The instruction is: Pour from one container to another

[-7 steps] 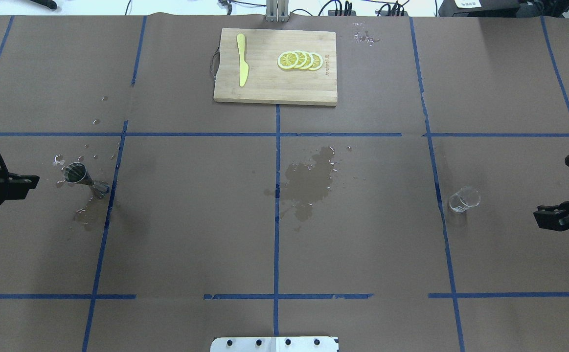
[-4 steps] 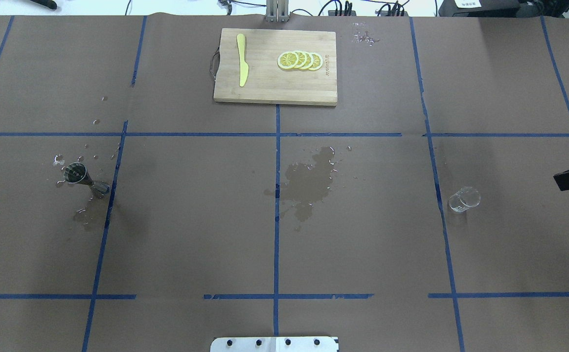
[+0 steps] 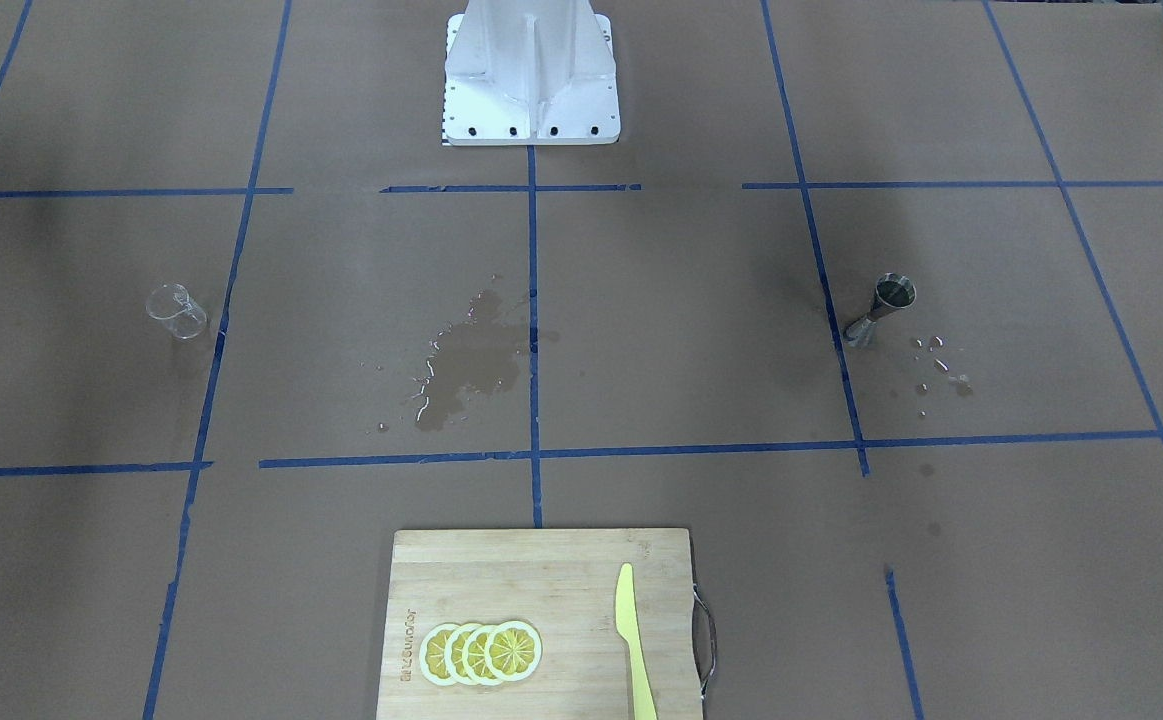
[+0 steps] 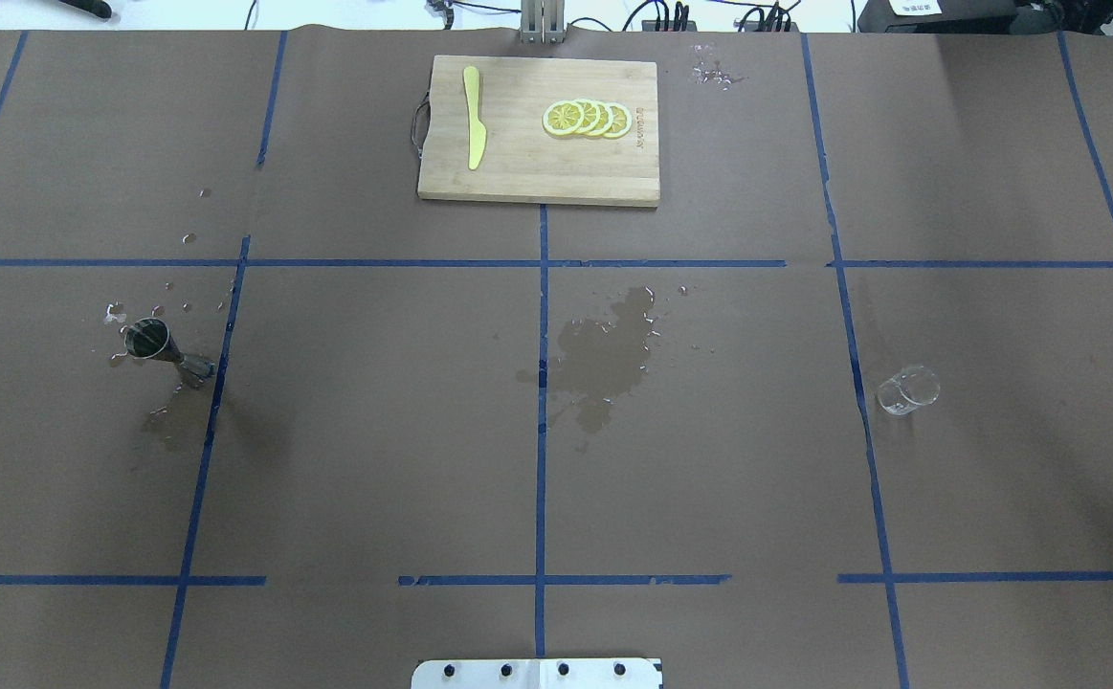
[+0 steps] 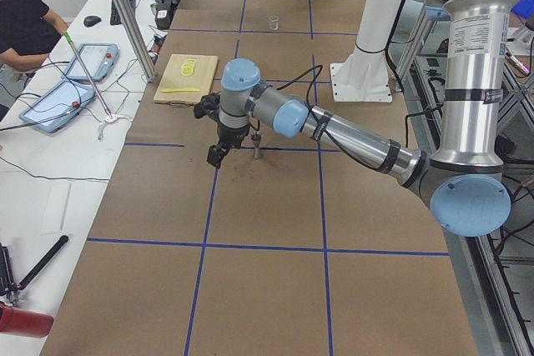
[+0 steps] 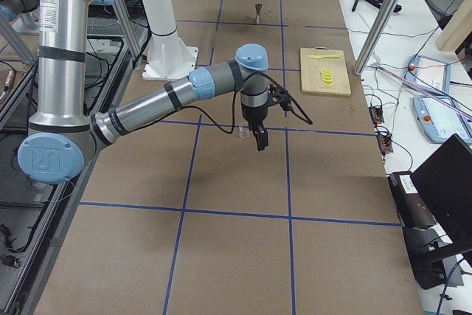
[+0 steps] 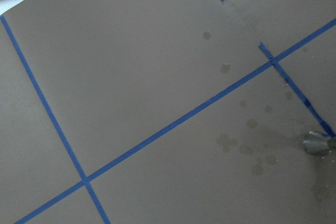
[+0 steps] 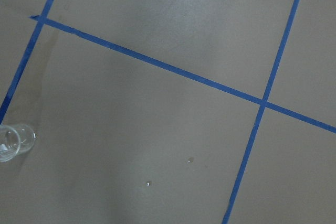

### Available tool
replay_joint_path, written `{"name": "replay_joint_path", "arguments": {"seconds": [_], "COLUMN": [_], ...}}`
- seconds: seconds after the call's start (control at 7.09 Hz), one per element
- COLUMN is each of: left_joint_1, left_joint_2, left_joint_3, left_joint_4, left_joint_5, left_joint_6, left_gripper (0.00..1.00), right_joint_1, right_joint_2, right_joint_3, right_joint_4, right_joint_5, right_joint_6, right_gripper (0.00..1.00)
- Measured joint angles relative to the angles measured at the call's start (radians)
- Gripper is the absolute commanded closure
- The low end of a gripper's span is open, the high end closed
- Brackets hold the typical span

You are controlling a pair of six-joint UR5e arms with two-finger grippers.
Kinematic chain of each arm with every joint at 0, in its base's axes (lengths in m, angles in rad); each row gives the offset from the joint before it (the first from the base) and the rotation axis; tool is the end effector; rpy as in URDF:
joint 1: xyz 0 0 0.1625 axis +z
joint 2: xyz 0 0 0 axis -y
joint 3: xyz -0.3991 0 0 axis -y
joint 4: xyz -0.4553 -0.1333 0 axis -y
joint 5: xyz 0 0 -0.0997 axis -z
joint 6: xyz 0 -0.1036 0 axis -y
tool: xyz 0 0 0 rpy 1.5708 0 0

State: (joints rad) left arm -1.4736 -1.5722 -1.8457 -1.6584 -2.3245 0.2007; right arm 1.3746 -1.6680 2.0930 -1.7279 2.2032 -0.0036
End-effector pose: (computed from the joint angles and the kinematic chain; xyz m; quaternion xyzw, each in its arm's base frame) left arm -0.0079 -0.5621 0.4725 0.1868 0.3527 0.2016 0.8945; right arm -0.0257 -0.4989 0.4262 0.0967 -0.3189 -0.1353 0.9331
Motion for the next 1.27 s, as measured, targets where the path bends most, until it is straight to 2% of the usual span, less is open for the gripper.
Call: {"name": "replay_joint_path", "arguments": {"seconds": [0.28,0.56,0.99,1.27], "left_joint_1": [-0.105,-0.14,-0.142,-0.138], "left_joint_2": [0.0,0.042,0.044,0.025], "left_joint_3": [0.129,0.161,0.211,0.265], "left_joint_4": [0.001,0.002,0.0,-0.005], "left_joint_5": [-0.075,-0.099,-0.065,-0.039], "left_joint_6": [0.038,0.006,-0.188,-0.242], "left_gripper": [0.0,0.0,0.0,0.0], "right_joint_1": [0.093,0.111,0.147,0.18], "right_joint_2": [-0.022,-0.033,-0.011,-0.01], "right_joint_3": [-0.081,-0.131,-0.268,-0.305], "right_joint_4": [0.007,0.014,0.069,0.092], "right_joint_5": [0.081,0.094,0.115,0.162], "right_joint_6": [-0.074,-0.08,-0.081,-0.079], "right_gripper": [0.0,0.0,0.0,0.0]}}
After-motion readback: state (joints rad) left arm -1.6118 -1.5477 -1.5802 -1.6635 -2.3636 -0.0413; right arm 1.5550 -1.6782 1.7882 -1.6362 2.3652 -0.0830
